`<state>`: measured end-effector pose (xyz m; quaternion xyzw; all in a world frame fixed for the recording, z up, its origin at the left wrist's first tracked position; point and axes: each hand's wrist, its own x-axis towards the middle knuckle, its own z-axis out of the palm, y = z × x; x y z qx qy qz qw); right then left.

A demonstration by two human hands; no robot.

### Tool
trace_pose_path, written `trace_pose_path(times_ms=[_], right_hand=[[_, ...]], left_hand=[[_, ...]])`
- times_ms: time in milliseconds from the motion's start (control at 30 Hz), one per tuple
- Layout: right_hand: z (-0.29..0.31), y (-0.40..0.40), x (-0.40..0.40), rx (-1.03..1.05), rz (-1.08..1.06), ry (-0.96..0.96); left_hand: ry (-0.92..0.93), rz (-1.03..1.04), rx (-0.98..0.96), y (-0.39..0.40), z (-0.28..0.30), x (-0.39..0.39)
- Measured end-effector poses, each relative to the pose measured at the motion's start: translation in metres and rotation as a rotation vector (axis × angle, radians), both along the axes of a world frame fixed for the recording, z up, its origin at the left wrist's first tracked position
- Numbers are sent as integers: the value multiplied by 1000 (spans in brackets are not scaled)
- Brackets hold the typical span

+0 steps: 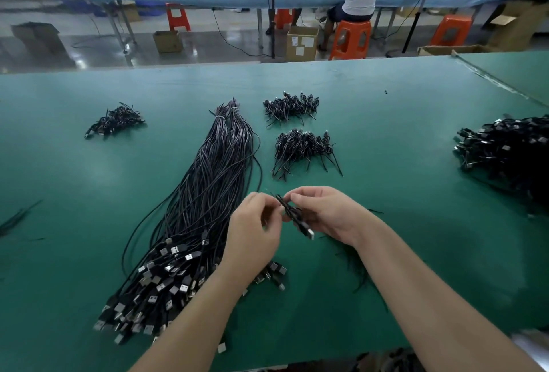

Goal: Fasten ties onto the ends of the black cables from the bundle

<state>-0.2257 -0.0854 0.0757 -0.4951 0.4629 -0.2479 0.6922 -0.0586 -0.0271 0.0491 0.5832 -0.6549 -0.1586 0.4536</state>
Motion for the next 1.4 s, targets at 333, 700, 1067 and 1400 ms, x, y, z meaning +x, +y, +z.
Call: trace_pose_path(times_ms=[333,700,1067,1400], right_hand=[[-1,9,8,-376,-9,206],[1,6,15,-62,-80,51],[-5,12,22,-399,-81,144],[5,3,18,-94,-136,53]], left_hand=[[1035,-17,610,-9,0,-1],[-402,-71,-494,-2,-7,9],[764,-6,556,-17,-7,19],[-119,-43,-185,0,5,8]])
